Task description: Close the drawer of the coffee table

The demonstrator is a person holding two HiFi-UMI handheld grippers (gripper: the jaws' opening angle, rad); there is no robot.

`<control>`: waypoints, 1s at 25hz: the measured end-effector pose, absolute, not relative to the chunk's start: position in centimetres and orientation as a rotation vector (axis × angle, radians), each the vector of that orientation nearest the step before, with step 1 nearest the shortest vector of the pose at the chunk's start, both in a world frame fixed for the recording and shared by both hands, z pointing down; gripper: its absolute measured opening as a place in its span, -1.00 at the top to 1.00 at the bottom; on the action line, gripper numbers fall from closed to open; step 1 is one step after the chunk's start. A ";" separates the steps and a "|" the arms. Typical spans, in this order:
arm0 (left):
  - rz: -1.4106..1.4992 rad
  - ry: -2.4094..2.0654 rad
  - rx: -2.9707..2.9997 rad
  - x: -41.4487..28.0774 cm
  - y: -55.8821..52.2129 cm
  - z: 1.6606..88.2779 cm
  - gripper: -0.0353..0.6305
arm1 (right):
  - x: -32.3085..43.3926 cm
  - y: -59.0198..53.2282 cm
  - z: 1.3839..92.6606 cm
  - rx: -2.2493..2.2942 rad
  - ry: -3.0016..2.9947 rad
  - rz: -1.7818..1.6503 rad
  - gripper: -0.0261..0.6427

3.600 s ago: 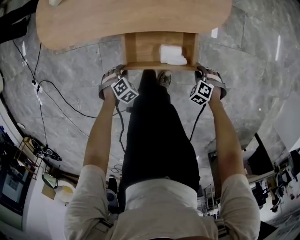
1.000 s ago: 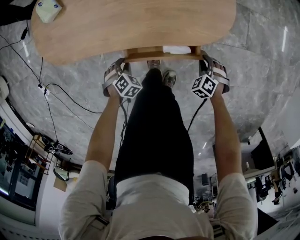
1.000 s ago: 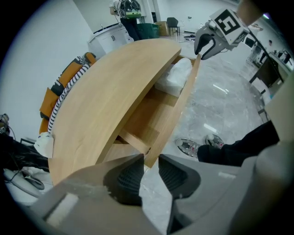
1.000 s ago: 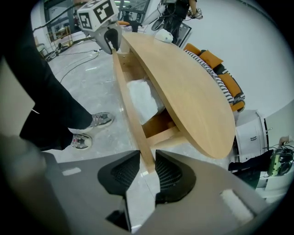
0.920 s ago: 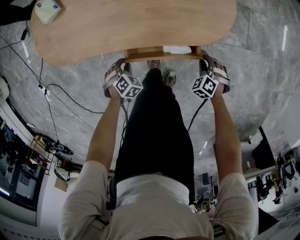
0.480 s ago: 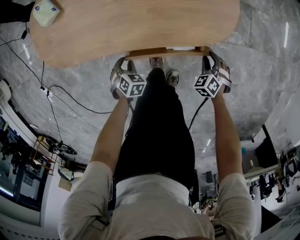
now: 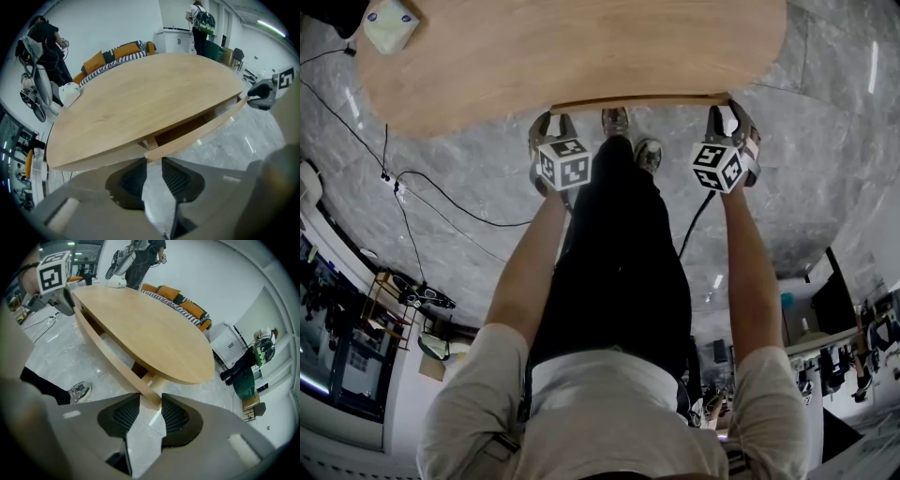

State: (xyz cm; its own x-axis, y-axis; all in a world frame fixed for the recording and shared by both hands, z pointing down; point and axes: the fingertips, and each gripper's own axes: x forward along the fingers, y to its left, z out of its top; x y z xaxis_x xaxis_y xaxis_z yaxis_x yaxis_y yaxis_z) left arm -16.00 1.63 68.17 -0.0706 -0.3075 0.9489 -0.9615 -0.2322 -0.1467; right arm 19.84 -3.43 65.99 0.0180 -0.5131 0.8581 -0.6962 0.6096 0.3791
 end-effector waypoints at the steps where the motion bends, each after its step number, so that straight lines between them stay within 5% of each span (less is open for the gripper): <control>1: 1.312 -1.389 1.572 -16.0 1.7 68.2 0.51 | 19.9 -3.4 66.0 1.034 -1.637 0.197 0.47; 25: 1.033 -1.557 1.466 -16.1 -1.7 67.4 0.53 | 20.5 -6.6 65.3 1.374 -1.789 0.392 0.43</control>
